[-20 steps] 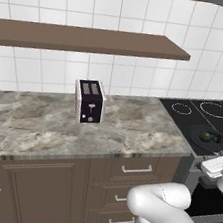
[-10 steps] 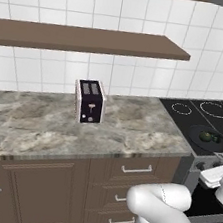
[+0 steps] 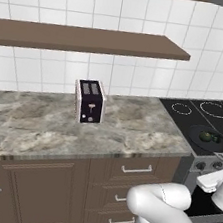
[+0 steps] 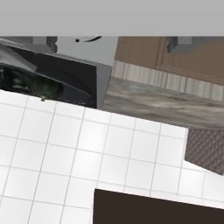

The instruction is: Put the eggplant and squash in the pan. Then turn on the front left burner and set the heat to medium.

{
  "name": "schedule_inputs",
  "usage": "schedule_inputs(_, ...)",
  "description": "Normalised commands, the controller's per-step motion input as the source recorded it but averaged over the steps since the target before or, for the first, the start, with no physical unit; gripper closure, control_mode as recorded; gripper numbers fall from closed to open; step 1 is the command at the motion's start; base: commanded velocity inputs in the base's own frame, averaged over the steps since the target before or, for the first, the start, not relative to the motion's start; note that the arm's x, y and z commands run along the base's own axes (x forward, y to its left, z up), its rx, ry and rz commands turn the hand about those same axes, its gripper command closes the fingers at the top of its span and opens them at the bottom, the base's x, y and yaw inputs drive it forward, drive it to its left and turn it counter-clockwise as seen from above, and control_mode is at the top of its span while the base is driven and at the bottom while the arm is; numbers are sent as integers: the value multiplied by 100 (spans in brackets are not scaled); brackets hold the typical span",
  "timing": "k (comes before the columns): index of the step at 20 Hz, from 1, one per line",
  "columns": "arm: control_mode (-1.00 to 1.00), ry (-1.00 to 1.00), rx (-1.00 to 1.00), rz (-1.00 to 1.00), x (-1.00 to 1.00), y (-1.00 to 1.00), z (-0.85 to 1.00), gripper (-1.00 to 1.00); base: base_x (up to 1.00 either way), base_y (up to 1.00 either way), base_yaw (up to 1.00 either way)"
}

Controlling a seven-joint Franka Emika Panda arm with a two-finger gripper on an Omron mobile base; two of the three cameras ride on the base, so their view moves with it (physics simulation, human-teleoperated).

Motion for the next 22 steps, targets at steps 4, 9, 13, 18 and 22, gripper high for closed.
schedule_inputs(4, -100, 5, 5, 0, 0, -5, -15, -100, 0, 0, 0)
schedule_inputs(9, -100, 5, 13, 0, 0, -18, 0, -100, 0, 0, 0)
schedule_inputs(13, -100, 2, 15, 0, 0, -2, 0, -100, 0, 0, 0)
schedule_inputs(18, -100, 0, 10, -3, 5, 0, -5, -100, 0, 0, 0)
schedule_inputs(22, -100, 0, 2, -2, 17, 0, -24, -100, 0, 0, 0)
